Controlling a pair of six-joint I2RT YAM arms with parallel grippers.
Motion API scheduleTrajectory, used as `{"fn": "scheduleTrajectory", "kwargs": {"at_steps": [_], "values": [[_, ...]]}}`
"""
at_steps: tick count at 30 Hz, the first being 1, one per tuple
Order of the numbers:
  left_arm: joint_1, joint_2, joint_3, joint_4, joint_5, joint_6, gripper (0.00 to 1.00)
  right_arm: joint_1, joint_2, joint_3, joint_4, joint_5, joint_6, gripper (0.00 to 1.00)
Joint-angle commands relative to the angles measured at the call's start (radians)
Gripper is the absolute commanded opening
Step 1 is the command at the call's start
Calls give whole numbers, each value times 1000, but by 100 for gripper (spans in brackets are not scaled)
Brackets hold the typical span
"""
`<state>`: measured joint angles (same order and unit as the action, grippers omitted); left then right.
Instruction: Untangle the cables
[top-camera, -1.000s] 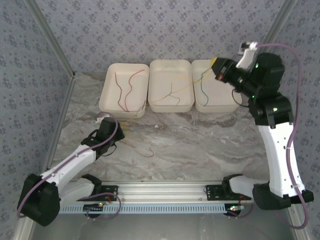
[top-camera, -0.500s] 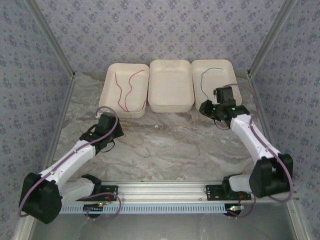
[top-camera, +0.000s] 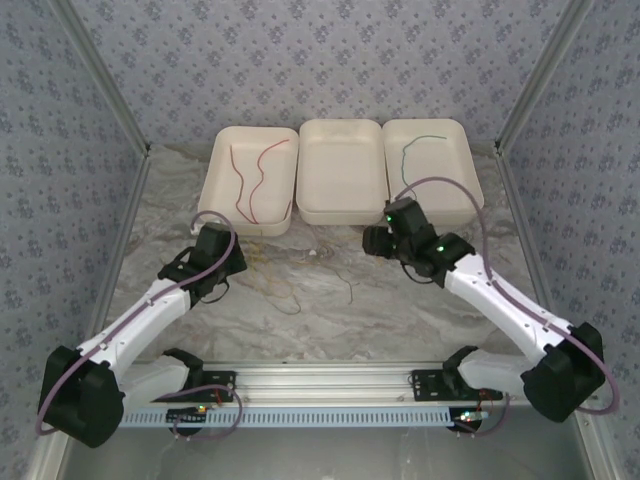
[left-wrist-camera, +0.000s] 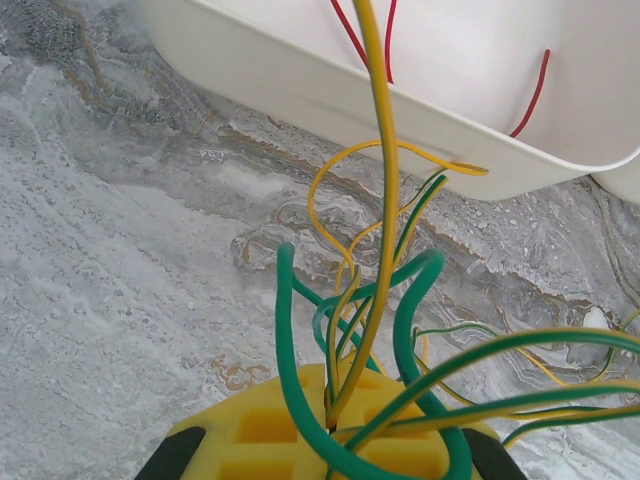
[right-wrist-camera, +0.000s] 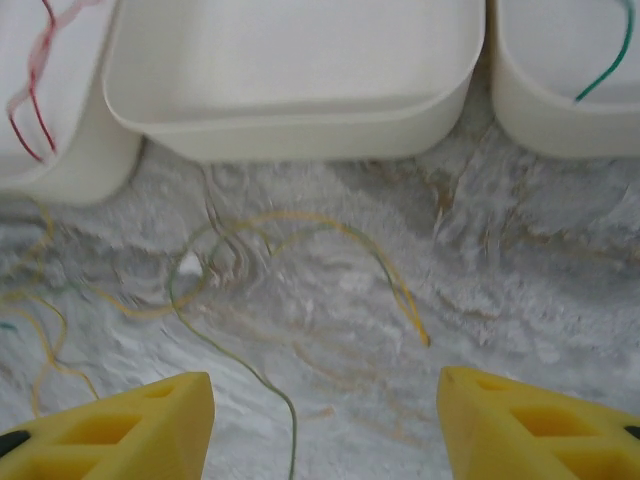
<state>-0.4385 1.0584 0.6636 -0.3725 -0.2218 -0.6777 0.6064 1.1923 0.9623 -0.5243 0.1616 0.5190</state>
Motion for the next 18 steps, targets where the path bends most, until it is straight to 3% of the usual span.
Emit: {"fn": "scheduleTrajectory", "kwargs": {"at_steps": [1, 3, 8, 14, 16, 18], "values": [[4, -12, 47, -20, 15, 23, 0, 177, 217, -13, 45, 115, -69, 58], [4, -12, 48, -25, 11, 27, 0, 230, 328, 48, 47, 113, -126, 60], [7, -10, 47, -21, 16, 23, 0, 253, 553, 189, -1, 83, -171, 60], [9, -14, 49, -25, 27, 22, 0, 261, 671, 267, 13, 134, -191, 60], [9, -17, 47, -26, 29, 20, 0, 257, 702, 289, 11, 138, -196, 58], [9, -22, 43, -25, 29, 18, 0, 249, 737, 310, 15, 114, -196, 49]]}}
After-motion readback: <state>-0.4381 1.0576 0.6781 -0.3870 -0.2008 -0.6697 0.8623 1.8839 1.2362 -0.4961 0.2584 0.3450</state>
